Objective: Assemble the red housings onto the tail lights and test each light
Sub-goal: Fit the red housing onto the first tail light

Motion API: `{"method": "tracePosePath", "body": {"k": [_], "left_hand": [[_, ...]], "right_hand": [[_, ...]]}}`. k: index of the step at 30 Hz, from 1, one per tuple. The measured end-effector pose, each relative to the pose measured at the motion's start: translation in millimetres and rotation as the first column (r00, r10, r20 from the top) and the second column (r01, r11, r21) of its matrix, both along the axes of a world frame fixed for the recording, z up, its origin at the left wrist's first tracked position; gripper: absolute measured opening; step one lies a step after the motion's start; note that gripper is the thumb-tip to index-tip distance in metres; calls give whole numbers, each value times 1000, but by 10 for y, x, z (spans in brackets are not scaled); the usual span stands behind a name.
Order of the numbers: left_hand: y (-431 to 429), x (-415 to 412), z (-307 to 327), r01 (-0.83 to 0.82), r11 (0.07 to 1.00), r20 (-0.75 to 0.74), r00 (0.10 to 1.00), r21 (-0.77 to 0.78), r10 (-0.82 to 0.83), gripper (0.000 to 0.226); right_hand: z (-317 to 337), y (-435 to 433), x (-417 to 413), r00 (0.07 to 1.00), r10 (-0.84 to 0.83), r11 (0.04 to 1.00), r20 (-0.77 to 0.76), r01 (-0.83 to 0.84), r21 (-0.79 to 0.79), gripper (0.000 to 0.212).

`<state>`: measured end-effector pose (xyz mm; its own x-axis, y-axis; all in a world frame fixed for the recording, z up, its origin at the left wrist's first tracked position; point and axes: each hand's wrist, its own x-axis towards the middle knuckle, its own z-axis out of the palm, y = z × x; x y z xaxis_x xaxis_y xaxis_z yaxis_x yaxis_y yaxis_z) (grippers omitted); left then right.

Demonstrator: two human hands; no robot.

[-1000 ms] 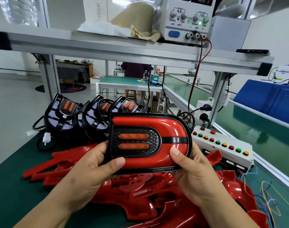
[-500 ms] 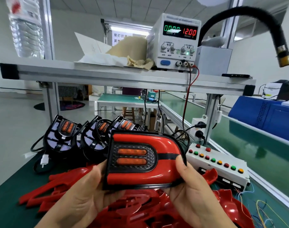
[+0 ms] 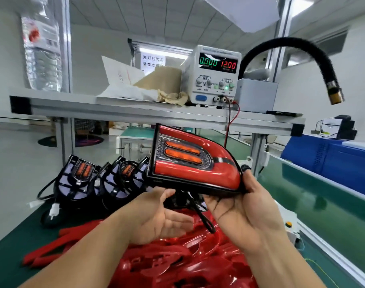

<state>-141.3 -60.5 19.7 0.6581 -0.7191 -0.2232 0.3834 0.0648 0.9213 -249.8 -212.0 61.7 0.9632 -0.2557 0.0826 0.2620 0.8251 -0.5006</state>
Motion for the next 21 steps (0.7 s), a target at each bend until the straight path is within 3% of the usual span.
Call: {"method": "tracePosePath", "body": {"k": [2, 5, 8, 10, 13, 15, 17, 19, 21], "left_hand": [[-149, 4, 65, 76, 997, -52, 996, -11, -76, 53], [-253, -27, 216, 186, 972, 54, 982, -145, -180, 61], [-159, 44, 311, 49, 892, -33, 997, -449, -71, 83], [-17, 92, 352, -25, 867, -1, 1000, -498, 28, 107], [153, 76, 432, -24, 902, 122, 989, -431, 85, 100], [261, 111, 427, -126, 898, 97, 978, -422, 183, 75], [403, 87, 386, -195, 866, 90, 960, -461, 264, 31], [553, 84, 227, -286, 805, 29, 936, -519, 352, 28], [668, 60, -15, -356, 735, -60, 916, -577, 397, 29]], "right_hand": [[58, 11, -2, 1000, -15, 1000, -20, 15, -20, 58], [111, -1, 9, 999, -20, 998, -32, 18, -54, 60], [108, -59, 50, 996, -57, 997, -61, 54, -51, 60], [64, -62, 103, 993, -73, 996, -92, 69, -52, 57], [-25, -16, 208, 993, -49, 993, -104, 37, -112, 55], [-91, -29, 299, 995, -40, 967, -96, 14, -253, 63], [-171, -103, 395, 985, -117, 889, -124, 48, -455, 59], [-264, -189, 521, 954, -261, 729, -147, 95, -678, 33], [-375, -251, 698, 896, -429, 351, -116, 47, -935, 22]]}}
